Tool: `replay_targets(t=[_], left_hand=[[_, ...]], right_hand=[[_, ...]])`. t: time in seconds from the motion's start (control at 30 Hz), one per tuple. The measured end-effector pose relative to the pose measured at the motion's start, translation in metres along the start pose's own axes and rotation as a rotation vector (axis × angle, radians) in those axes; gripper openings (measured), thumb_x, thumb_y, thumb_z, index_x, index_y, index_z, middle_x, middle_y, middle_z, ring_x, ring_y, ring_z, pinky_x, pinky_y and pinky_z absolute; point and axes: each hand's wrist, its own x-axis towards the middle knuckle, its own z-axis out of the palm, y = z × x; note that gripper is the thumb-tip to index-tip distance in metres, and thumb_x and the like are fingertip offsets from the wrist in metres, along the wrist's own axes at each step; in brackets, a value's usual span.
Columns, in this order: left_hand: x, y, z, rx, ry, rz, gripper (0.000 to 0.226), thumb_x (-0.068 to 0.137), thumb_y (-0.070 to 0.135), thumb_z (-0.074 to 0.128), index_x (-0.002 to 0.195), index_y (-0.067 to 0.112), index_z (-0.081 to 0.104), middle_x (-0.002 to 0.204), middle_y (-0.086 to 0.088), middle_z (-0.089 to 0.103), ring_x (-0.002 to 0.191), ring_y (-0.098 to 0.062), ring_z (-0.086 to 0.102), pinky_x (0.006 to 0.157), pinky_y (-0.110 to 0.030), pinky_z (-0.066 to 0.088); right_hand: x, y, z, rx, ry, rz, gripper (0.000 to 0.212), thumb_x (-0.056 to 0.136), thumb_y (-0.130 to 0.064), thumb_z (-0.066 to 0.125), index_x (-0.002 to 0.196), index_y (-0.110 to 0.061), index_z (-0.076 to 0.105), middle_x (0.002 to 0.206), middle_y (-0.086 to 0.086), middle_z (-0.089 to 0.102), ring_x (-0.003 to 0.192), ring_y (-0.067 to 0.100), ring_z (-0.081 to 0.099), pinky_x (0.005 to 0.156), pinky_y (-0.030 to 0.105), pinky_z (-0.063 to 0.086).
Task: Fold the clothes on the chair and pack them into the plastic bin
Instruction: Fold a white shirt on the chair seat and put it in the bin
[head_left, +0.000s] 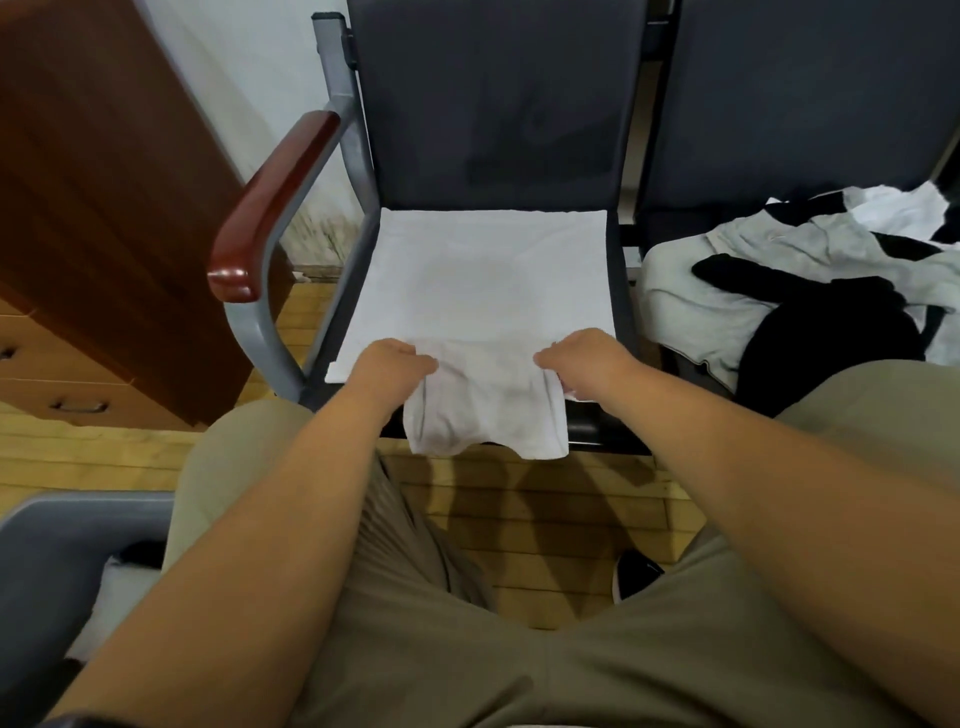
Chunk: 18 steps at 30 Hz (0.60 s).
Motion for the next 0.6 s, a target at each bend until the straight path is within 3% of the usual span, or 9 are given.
replay_targets(t=[0.03,0.07,0.13,0.2,0.27,0.33,0.43,0.5,0.6], left_hand=[[-0.002,0.0,0.003,0.126,0.008,0.031,0.02,0.09,0.026,0.076,0.103,0.017,0.064,0.097,-0.002,0.061,0.096,-0.025,0.059,0.081,-0.031,0.05],[0.0,-0.004,0.006,0.22,0.021,0.063,0.023,0.089,0.025,0.076,0.087,0.016,0.055,0.08,-0.001,0.052,0.08,-0.024,0.054,0.064,-0.031,0.043],[-0.003,-0.01,0.009,0.326,0.041,0.046,0.04,0.085,0.028,0.079,0.077,0.014,0.042,0.067,0.0,0.041,0.06,-0.02,0.045,0.05,-0.029,0.031],[-0.01,-0.016,0.008,0.451,-0.004,-0.005,0.04,0.083,0.036,0.083,0.084,0.009,0.053,0.074,-0.011,0.054,0.061,-0.02,0.054,0.048,-0.029,0.032],[-0.014,-0.022,0.006,0.522,-0.045,-0.026,0.058,0.081,0.042,0.086,0.109,-0.004,0.065,0.1,-0.025,0.066,0.084,-0.029,0.067,0.049,-0.033,0.04],[-0.019,-0.022,0.006,0.555,-0.036,0.022,0.074,0.081,0.045,0.087,0.121,-0.011,0.061,0.112,-0.027,0.064,0.1,-0.036,0.067,0.063,-0.037,0.052],[-0.023,-0.02,0.008,0.574,-0.03,0.062,0.045,0.084,0.044,0.085,0.091,0.006,0.062,0.088,-0.018,0.063,0.079,-0.027,0.063,0.053,-0.033,0.042],[-0.026,-0.019,0.011,0.572,-0.028,0.075,0.043,0.086,0.042,0.083,0.074,0.012,0.055,0.079,-0.008,0.058,0.073,-0.021,0.057,0.054,-0.03,0.037],[-0.034,-0.016,0.01,0.556,-0.052,0.067,0.041,0.088,0.037,0.08,0.071,0.012,0.052,0.072,-0.004,0.054,0.07,-0.02,0.055,0.058,-0.03,0.039]], right_hand=[[0.0,0.003,0.002,-0.091,-0.025,-0.013,0.023,0.097,-0.031,0.07,0.103,-0.011,0.061,0.097,0.011,0.063,0.09,0.027,0.06,0.075,0.032,0.049],[-0.002,0.005,0.004,-0.193,-0.052,-0.036,0.03,0.098,-0.034,0.068,0.116,-0.012,0.06,0.107,0.01,0.063,0.094,0.024,0.058,0.075,0.029,0.046],[-0.011,0.007,0.007,-0.39,-0.078,-0.071,0.048,0.097,-0.038,0.068,0.134,-0.008,0.057,0.108,0.004,0.061,0.095,0.021,0.055,0.068,0.028,0.043],[-0.017,0.014,0.012,-0.549,-0.094,-0.06,0.037,0.095,-0.038,0.069,0.113,-0.007,0.061,0.092,0.002,0.058,0.083,0.019,0.057,0.062,0.028,0.043],[-0.021,0.023,0.019,-0.617,-0.113,-0.005,0.03,0.093,-0.036,0.07,0.087,-0.01,0.056,0.081,0.004,0.057,0.071,0.018,0.057,0.057,0.029,0.041],[-0.024,0.028,0.027,-0.622,-0.091,0.018,0.031,0.089,-0.037,0.073,0.084,-0.012,0.054,0.081,0.004,0.061,0.074,0.021,0.062,0.058,0.029,0.045],[-0.026,0.03,0.038,-0.659,0.006,0.014,0.03,0.086,-0.039,0.072,0.089,-0.014,0.055,0.104,0.007,0.062,0.096,0.031,0.065,0.077,0.036,0.056],[-0.025,0.032,0.042,-0.663,0.038,0.029,0.024,0.088,-0.036,0.069,0.091,-0.017,0.055,0.109,0.006,0.058,0.102,0.033,0.062,0.084,0.038,0.056],[-0.026,0.03,0.038,-0.538,-0.006,0.04,0.024,0.086,-0.026,0.065,0.075,-0.018,0.046,0.09,0.005,0.054,0.088,0.029,0.059,0.068,0.033,0.042]])
